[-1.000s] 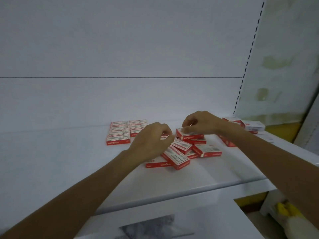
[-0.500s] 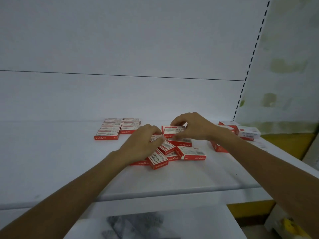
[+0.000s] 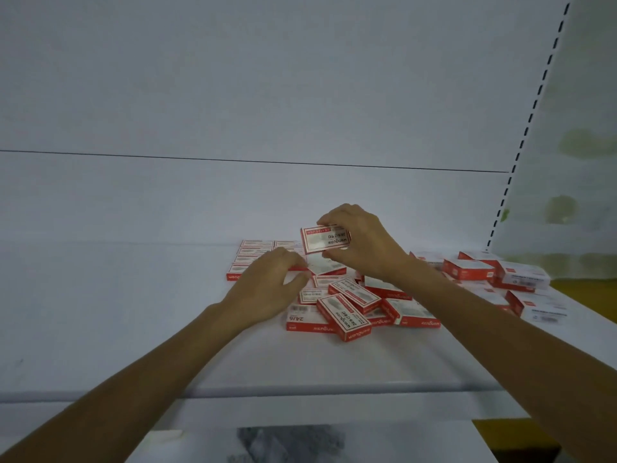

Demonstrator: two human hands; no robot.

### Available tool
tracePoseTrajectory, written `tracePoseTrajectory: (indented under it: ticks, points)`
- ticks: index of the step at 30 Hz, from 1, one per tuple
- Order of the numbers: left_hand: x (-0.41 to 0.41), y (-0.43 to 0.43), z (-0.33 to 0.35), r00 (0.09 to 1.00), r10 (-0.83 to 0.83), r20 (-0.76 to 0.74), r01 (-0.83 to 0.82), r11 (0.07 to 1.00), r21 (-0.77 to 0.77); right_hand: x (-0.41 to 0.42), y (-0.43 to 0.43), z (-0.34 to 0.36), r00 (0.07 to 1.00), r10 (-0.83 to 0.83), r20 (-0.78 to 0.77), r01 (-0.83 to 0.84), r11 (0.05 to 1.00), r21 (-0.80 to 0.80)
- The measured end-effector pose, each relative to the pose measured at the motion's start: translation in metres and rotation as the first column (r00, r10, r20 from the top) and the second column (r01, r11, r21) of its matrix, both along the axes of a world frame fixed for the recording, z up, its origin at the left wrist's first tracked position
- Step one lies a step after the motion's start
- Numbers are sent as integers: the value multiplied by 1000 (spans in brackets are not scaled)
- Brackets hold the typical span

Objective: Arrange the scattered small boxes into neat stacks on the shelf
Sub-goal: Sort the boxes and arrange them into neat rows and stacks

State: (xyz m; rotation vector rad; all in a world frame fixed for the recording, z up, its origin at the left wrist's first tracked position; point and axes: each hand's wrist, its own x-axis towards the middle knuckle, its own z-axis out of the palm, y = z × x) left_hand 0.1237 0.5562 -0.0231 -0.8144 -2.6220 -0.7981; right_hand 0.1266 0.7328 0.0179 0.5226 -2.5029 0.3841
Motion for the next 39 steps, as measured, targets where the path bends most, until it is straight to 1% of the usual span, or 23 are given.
tracePoseTrajectory:
  ticks: [3,7,11,15,21,26,31,34,39]
  points:
    - [-3,-26,-7,1000,11,28,-12,1000,4,-7,-20,0,991,-7,137,9,1000,-17]
    - [-4,-60,-16,996,18,85,-12,998,-60,-20,-45,-9,958,-6,287,15,1000,-28]
    - [-4,-77,-20,996,-15,85,22,997,-80,-33,-57,-18,911,-102,400,93,995,41]
    - [-5,-79,-22,997,-54,62,61,989,-131,-34,-59,-27,881,-139,453,125,990,60]
    - [-7,-80,-24,996,-82,47,87,988,-127,-35,-54,-29,834,-198,516,155,980,125]
    - [-9,-78,-22,995,-95,39,100,987,-130,-34,-56,-27,838,-230,495,174,972,157]
    - [-12,-74,-22,994,-100,50,106,984,-144,-38,-56,-33,876,-198,440,180,980,82]
    - [-14,-70,-21,993,-103,61,111,983,-143,-41,-57,-35,893,-201,402,183,980,82]
    - [-16,-66,-20,992,-109,66,117,983,-144,-49,-60,-41,896,-227,381,215,974,74]
